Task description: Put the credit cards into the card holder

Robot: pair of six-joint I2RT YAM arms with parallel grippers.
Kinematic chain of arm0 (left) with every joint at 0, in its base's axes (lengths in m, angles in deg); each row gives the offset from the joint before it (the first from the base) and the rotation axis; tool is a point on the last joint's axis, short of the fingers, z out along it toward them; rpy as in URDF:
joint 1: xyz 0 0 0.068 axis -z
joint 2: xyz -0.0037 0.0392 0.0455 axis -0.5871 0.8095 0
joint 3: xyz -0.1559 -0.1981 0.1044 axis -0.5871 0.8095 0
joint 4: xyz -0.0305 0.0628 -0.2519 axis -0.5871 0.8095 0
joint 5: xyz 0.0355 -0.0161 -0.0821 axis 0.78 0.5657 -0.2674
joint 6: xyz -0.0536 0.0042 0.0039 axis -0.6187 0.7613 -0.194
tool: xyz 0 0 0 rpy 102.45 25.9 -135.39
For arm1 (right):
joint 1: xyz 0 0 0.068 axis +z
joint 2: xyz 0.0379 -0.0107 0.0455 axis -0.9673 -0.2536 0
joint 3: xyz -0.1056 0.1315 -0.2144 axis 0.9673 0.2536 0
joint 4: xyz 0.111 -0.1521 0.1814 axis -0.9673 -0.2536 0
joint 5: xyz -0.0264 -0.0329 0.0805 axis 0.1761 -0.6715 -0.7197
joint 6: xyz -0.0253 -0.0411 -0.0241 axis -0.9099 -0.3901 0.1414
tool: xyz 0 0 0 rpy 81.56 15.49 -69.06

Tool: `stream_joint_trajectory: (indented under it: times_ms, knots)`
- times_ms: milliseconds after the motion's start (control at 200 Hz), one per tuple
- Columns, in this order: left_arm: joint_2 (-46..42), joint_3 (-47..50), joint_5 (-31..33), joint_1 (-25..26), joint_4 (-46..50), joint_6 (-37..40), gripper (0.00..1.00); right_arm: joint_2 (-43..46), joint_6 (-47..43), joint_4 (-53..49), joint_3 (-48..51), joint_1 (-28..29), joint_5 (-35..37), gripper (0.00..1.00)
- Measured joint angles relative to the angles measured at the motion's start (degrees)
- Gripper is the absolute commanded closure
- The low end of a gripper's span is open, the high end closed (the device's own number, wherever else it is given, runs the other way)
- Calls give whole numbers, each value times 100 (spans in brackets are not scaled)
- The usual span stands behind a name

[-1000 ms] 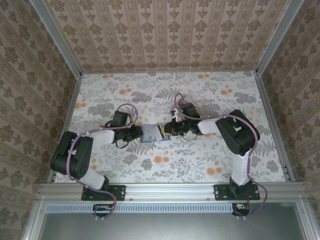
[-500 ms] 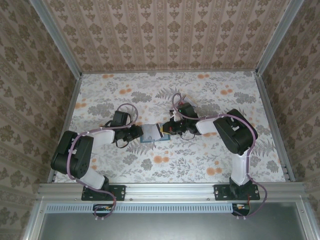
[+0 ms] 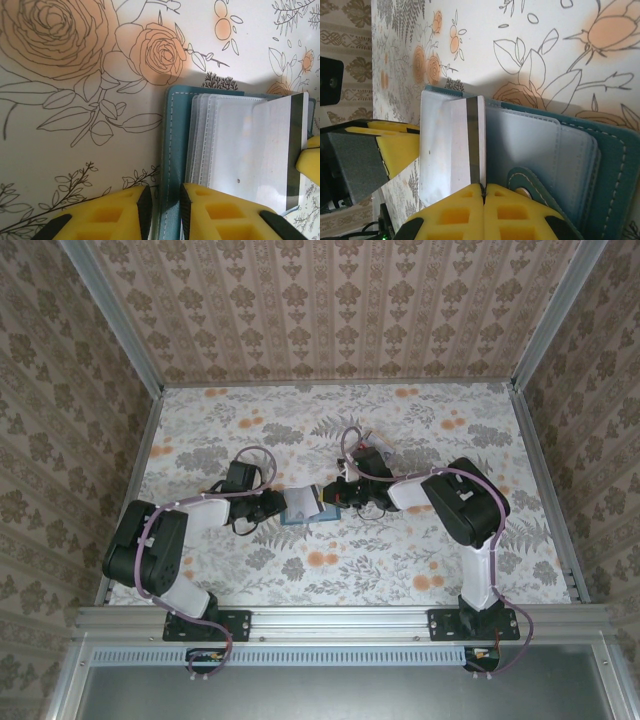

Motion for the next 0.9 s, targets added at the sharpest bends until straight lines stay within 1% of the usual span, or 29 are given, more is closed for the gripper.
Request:
stream_joint_trajectory:
  times_ms: [290,605,900]
  knots:
    - [50,-39,17,35,-46,-7,73,0,2,214,52,92,326,98]
    - [72,-66,103,111,-74,-28,73,4,-48,330,61,420,671,97]
    - [142,-138,131,146,-76,-48,74,122,-476,-262,-188,697,1150,94]
